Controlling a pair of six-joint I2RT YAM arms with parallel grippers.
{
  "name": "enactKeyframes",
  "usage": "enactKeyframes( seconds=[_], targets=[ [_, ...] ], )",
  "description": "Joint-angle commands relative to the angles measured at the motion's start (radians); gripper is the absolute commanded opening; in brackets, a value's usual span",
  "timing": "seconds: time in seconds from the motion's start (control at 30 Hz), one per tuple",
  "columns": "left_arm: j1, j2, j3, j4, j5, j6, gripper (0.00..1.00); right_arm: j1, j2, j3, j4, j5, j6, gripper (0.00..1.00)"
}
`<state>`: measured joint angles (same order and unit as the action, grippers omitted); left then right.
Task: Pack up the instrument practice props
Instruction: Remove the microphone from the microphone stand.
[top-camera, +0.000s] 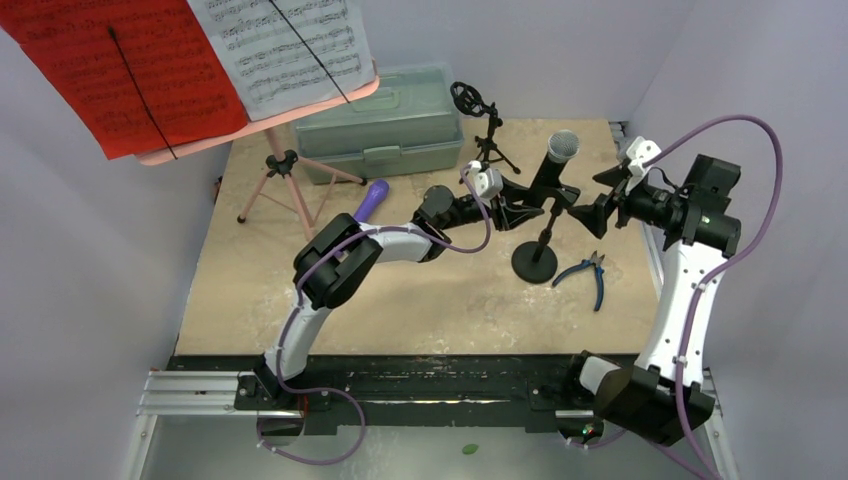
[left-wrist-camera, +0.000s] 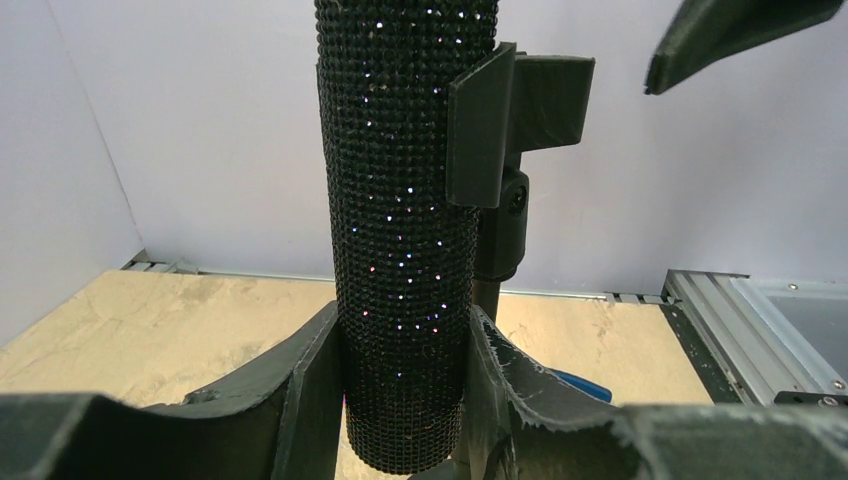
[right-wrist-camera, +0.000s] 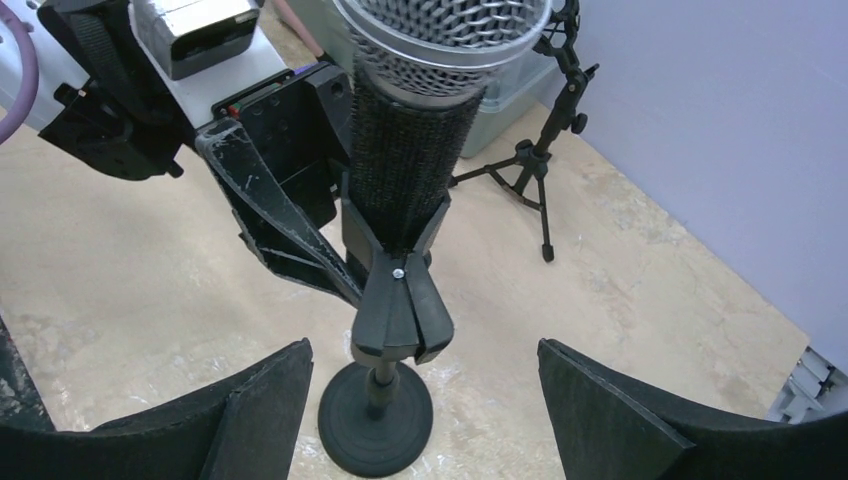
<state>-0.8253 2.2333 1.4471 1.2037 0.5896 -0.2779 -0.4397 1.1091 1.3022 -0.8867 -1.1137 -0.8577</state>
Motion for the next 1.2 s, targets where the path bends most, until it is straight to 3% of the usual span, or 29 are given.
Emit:
enactKeyframes(
  seconds=[0.0,0.23,0.47,0.53,0.63,0.87,1.07,1.17],
  targets=[
    [-0.002,-0.064,-0.017,0.061,-0.027,-0.007,0.00,-0.001,0.072,0.086,-0.107,-0.007,-0.034,0.84],
    [-0.006,-0.063,-0.015,0.063,-0.026,-0.011,0.00,0.091,0.100,0.110,-0.145,0.057,-0.066,0.75],
    [-0.008,-0.074,-0.022,0.057,-0.030,-0.013,0.00,0.124,0.098,0.106,-0.097,0.094,-0.021,0.53],
    [-0.008,-0.080,-0.029,0.058,-0.032,-0.011,0.00,0.124,0.102,0.109,-0.097,0.095,-0.015,0.38],
    [-0.008,-0.092,-0.041,0.058,-0.045,-0.013,0.00,0.124,0.109,0.115,-0.100,0.103,-0.011,0.00],
    [0.007,-0.165,-0.146,0.107,-0.174,-0.074,0.00,0.124,0.085,0.089,-0.033,0.076,0.030,0.00],
    [0.016,-0.284,-0.306,0.113,-0.246,-0.027,0.00,0.124,0.103,0.077,-0.059,0.076,0.014,0.02],
    [0.017,-0.349,-0.366,0.048,-0.243,-0.002,0.00,0.125,0.109,0.071,-0.098,0.073,-0.023,0.41]
  ],
)
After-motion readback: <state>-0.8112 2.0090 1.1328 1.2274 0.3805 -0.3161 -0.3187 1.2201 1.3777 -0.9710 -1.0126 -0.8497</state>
